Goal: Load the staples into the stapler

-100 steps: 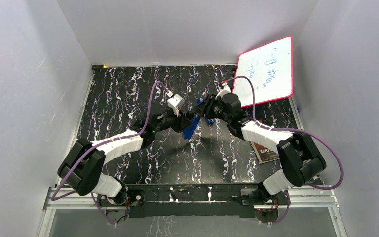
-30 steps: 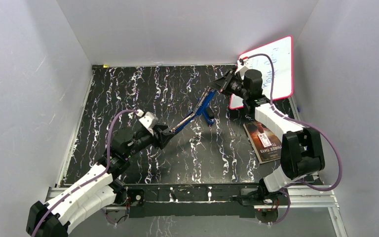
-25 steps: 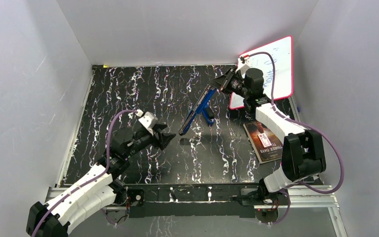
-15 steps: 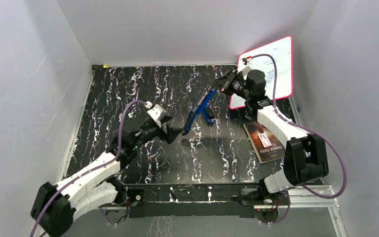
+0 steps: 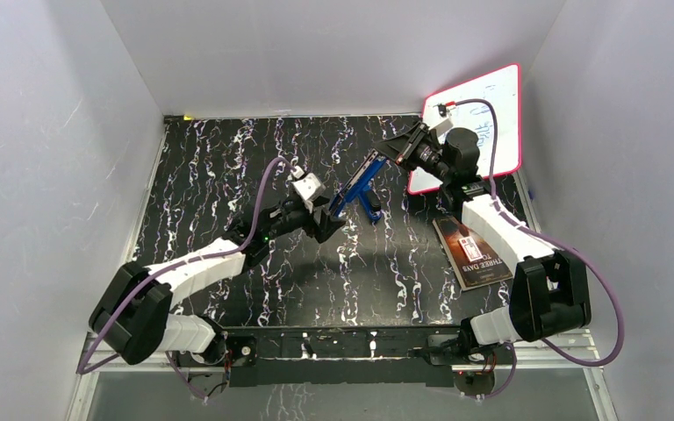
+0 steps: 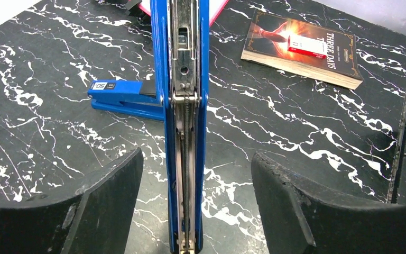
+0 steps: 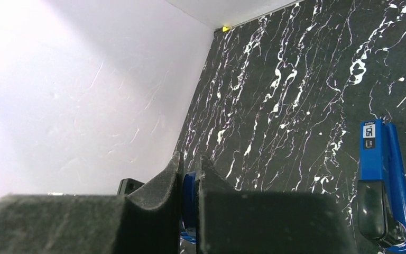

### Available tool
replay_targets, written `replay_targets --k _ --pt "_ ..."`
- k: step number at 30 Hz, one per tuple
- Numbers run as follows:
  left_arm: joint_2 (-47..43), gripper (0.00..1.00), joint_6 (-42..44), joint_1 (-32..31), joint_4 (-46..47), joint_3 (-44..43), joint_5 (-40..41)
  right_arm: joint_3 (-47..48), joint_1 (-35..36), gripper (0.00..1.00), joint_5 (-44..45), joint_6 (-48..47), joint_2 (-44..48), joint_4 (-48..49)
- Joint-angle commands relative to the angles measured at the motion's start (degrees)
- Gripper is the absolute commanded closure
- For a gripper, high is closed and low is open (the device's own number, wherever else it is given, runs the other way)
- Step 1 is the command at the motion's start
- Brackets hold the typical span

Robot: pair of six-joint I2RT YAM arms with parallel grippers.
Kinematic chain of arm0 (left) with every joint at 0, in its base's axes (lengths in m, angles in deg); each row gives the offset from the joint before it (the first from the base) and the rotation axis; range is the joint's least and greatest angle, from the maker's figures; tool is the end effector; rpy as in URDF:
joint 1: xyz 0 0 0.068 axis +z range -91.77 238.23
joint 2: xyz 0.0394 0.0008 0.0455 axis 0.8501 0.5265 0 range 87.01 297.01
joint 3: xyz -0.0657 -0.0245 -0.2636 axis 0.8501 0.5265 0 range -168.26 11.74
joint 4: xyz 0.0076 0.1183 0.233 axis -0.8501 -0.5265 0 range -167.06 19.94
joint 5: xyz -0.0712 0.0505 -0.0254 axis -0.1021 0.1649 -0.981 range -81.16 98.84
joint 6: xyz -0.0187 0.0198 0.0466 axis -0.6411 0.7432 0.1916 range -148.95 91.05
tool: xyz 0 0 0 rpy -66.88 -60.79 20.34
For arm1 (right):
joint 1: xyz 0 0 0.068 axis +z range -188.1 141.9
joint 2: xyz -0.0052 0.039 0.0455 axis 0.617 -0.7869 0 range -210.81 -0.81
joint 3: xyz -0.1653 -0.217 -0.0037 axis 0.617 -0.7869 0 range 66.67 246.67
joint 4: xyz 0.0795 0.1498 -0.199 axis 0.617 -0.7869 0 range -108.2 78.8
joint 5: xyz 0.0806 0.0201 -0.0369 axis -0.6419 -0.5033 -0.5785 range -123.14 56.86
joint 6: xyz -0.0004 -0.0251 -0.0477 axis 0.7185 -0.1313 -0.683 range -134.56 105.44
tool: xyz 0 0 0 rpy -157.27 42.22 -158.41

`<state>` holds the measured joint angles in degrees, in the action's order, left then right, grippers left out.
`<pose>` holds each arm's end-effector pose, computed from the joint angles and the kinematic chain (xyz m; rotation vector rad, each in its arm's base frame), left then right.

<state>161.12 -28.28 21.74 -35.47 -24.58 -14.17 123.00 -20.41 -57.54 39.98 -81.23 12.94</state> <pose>0.2206 -0.1806 0.2587 0.8283 1.4655 -0.8009 0.3105 0.1145 0.3288 0.1873 1.7214 1.2941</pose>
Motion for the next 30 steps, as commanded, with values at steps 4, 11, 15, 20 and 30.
replay_targets --k 4,11,15,20,30 --pt "3.9 0.36 2.8 -0.1 4.8 -5.8 -3.5 -0.8 -0.1 1.0 -1.3 4.2 3.6 7.2" --pt "6.5 0.6 3.8 -0.1 4.4 -8.2 -5.8 -1.6 -0.1 1.0 -1.1 4.2 3.9 7.3" --pt "7.0 0.77 4.3 -0.1 2.9 -8.8 -6.8 -1.8 -0.1 1.0 -1.0 4.2 3.9 7.4" --pt "7.2 1.0 6.1 -0.1 -1.6 -10.5 -8.3 -2.3 -0.1 1.0 -0.6 3.8 4.0 7.1" --pt "1.4 1.0 20.5 1.8 -15.7 -12.1 -14.1 -4.4 -0.2 0.7 3.8 -1.4 7.5 1.3"
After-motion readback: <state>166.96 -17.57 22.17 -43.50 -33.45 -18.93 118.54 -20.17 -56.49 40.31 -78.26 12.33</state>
